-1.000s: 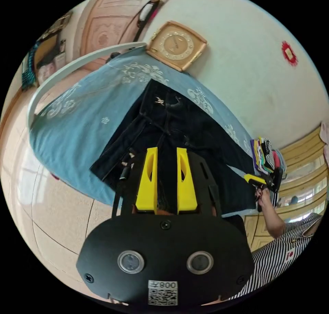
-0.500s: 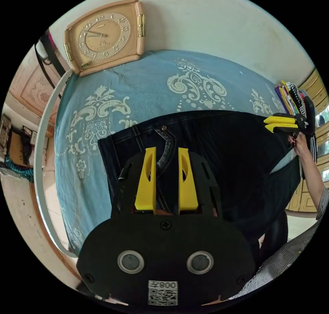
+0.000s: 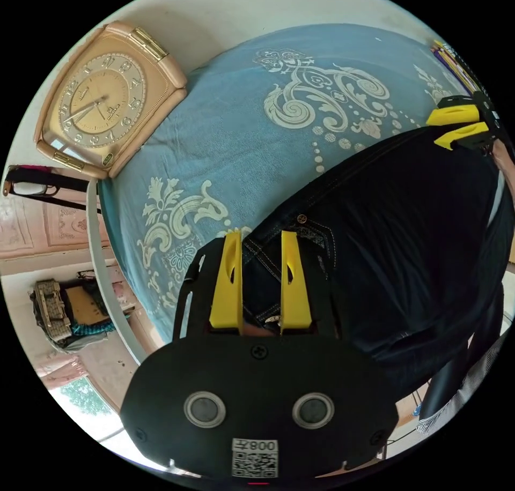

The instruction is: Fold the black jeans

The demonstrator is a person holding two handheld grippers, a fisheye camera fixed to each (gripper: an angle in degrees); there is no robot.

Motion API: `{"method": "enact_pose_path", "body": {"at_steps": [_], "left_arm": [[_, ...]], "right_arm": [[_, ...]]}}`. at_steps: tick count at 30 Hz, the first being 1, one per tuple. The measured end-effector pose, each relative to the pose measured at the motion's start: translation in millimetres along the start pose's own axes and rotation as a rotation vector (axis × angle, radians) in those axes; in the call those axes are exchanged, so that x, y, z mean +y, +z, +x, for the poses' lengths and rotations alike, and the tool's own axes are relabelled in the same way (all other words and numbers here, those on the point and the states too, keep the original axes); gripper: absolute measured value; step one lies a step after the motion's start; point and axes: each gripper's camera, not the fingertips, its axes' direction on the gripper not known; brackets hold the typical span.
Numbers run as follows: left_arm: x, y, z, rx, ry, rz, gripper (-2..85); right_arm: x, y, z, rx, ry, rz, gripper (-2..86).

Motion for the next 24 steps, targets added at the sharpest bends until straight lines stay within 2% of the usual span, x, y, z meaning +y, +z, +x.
{"method": "enact_pose_path", "body": {"at_steps": [8,15,24], "left_arm": [[-24,32,0,0.190,-0.009,-0.009,8.0],[-32,41,41,0.064,0.020,-0.018,2.1],[0,26,75,-0.001,-0.057,0.076,0.7]], "right_arm": [[-15,5,-13,0.042,-0.009,-0.025,8.3],[-16,8,-26,0.064,0.030,-0.020,5.4],[-10,9,-49,0.069,0.084,-0.018,2.0]]}}
